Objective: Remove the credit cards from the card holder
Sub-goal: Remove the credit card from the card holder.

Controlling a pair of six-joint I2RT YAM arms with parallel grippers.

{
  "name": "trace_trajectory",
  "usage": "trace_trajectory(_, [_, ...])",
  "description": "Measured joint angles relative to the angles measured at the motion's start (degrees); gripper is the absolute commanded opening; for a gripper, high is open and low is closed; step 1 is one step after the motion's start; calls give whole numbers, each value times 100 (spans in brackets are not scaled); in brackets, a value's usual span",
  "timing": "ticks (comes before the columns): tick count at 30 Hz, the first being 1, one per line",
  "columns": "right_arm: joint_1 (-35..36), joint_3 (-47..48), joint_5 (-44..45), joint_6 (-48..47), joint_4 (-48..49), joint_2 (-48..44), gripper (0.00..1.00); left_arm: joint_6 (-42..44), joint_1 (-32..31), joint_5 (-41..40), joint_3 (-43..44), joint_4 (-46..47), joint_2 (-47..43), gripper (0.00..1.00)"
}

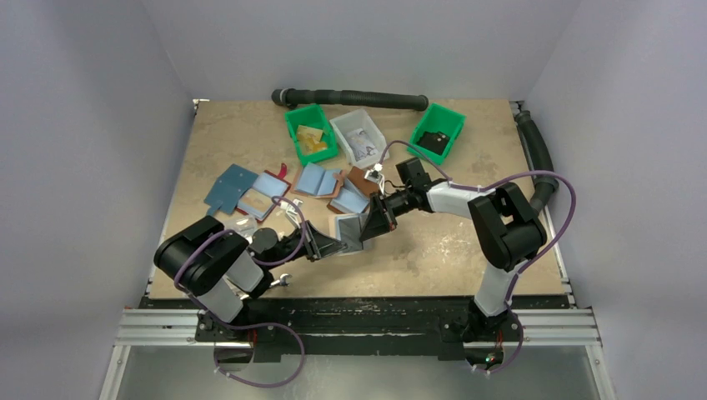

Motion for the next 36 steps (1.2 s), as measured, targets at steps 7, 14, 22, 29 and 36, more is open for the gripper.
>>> trace_trajectory(7, [-15, 0, 28, 160, 59, 0, 37, 0, 0, 24, 59, 22, 92, 0])
trace_trajectory(14, [-31, -87, -105, 1005, 743, 0, 39, 2, -72, -81, 116, 52, 181, 0])
trace_trajectory(22, [-33, -219, -179, 1974, 1517, 0, 23, 2, -155, -107, 179, 118, 245, 0])
trace_trajectory(29, [-35, -286, -153, 2260, 1838, 103, 8, -15, -142, -133, 120, 155, 195, 0])
trace_trajectory(36, [22, -289, -160, 2356, 1971, 157, 12, -118, -76, -160, -66, 155, 15, 0])
